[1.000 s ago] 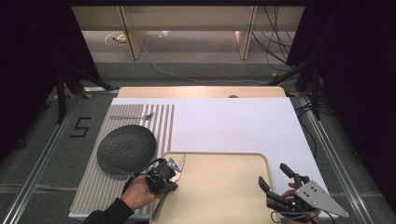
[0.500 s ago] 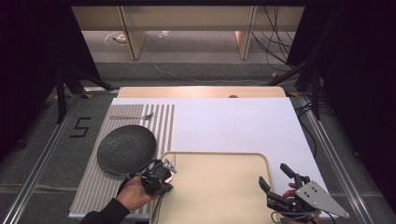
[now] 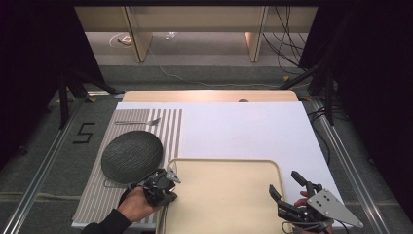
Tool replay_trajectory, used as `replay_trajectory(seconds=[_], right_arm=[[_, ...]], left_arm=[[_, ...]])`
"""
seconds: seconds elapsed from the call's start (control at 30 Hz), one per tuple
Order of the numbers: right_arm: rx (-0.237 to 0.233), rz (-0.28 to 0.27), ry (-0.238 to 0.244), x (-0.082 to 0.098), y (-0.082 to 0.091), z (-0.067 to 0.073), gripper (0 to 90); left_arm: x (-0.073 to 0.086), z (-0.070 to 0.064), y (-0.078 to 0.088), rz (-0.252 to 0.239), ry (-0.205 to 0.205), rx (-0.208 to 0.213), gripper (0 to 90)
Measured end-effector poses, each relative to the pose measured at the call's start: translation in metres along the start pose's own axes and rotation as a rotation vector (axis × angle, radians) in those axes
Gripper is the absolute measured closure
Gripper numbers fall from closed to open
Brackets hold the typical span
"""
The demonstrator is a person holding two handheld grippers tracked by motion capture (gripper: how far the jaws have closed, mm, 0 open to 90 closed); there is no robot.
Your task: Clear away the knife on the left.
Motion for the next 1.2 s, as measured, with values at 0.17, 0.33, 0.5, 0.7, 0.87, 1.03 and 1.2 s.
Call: replay_trajectory(seconds=[0.17,0.33,0.5,0.7,0.87,1.03,1.2], right_arm=[[-0.005,0.005,0.005,0.000,0.000,0.002,22.2],[-0.008,0.004,0.004,0.000,0.000,0.003,22.2],[-0.012,0.002,0.002,0.000,0.000,0.004,22.2],[-0.013,0.004,-0.001,0.000,0.000,0.004,22.2],[-0.016,0.002,-0.002,0.000,0.000,0.005,22.2],[-0.016,0.007,-0.010,0.000,0.000,0.004,22.2],[-0.016,0.003,-0.013,0.000,0.000,0.004,22.2]], left_arm=[[-0.010,-0.008,0.007,-0.098,-0.019,0.026,67.9],[-0.024,-0.015,0.021,-0.253,-0.027,0.050,47.4],[-0.039,-0.019,0.042,-0.455,-0.034,0.039,33.7],[-0.046,-0.022,0.060,-0.621,-0.033,0.047,24.5],[-0.049,-0.025,0.079,-0.776,-0.023,0.081,18.6],[-0.050,-0.023,0.095,-0.907,-0.008,0.083,16.3],[-0.047,-0.023,0.100,-0.950,-0.017,0.069,16.0]])
Point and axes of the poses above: each handheld gripper's, and its own axes: y roughly backward along the jaws, x roughly out of its underside, z roughly to its left, the point moved 9 cm from there along -y, roughly forward along the jaws, and after that the axes turned 4 degrees about x, right-handed, at the moved point
